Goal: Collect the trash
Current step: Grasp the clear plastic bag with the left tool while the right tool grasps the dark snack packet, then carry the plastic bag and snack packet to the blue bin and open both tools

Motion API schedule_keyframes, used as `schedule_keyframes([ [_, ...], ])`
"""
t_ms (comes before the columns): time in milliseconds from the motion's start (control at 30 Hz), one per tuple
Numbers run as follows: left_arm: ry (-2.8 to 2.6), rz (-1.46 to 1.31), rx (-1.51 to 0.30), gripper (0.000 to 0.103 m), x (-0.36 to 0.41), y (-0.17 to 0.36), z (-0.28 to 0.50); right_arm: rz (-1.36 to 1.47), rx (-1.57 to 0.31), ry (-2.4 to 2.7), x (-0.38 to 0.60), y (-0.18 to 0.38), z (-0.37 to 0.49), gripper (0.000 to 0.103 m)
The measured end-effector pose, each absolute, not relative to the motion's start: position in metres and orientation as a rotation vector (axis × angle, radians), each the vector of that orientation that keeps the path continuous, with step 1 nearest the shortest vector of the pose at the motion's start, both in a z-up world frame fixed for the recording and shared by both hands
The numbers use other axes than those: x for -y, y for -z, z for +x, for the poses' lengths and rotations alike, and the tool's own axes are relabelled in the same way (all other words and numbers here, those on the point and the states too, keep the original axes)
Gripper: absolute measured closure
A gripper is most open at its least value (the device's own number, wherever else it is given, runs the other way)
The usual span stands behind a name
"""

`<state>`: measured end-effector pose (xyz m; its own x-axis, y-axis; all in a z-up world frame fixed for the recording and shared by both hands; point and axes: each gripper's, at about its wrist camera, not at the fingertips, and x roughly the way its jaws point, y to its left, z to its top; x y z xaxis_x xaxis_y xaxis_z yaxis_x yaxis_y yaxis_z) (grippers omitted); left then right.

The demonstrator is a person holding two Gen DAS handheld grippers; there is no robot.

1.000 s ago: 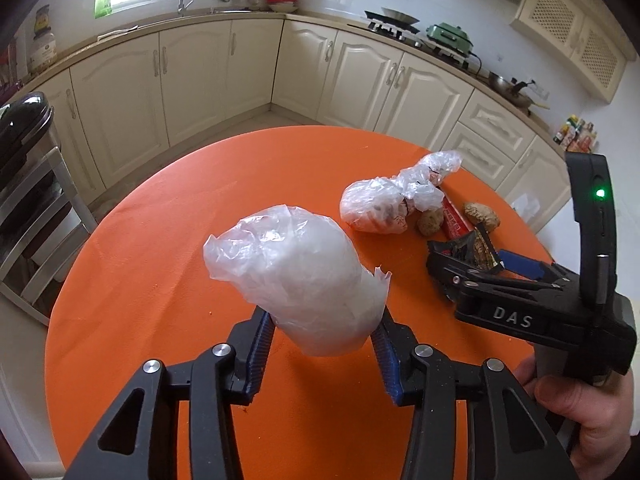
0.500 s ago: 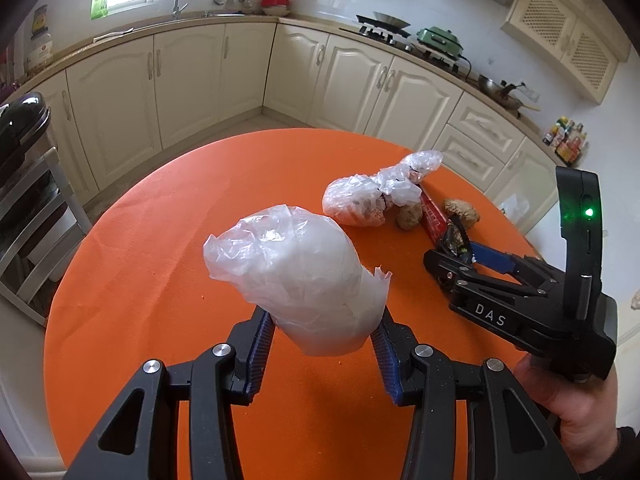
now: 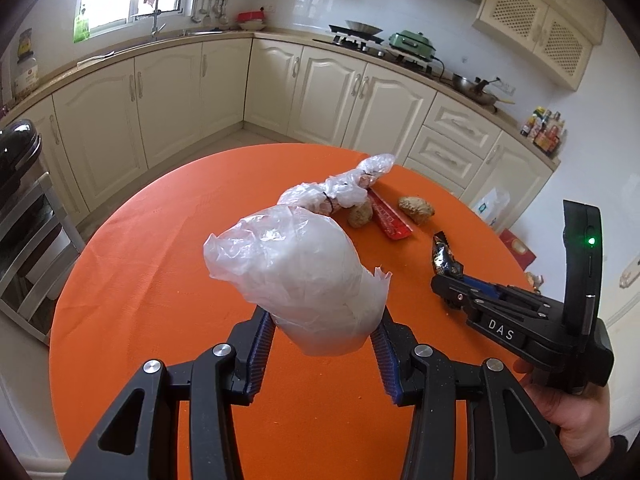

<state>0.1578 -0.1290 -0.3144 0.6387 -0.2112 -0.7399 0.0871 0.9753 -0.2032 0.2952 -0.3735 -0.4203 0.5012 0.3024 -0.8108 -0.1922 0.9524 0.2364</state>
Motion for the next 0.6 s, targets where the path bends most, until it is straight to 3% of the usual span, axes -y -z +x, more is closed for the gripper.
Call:
schedule_keyframes([
  [267, 0.199, -0.125, -0.853, 0.061, 0.152, 0.303, 0.137, 0.171, -0.98, -0.307, 0.395, 0.409, 0.269, 0.083],
  [600, 0.276, -0.085, -0.8, 0.061, 0.193, 0.276, 0.111, 0.207, -0.859, -0.286, 0.432, 0.355, 0.223, 0.083],
])
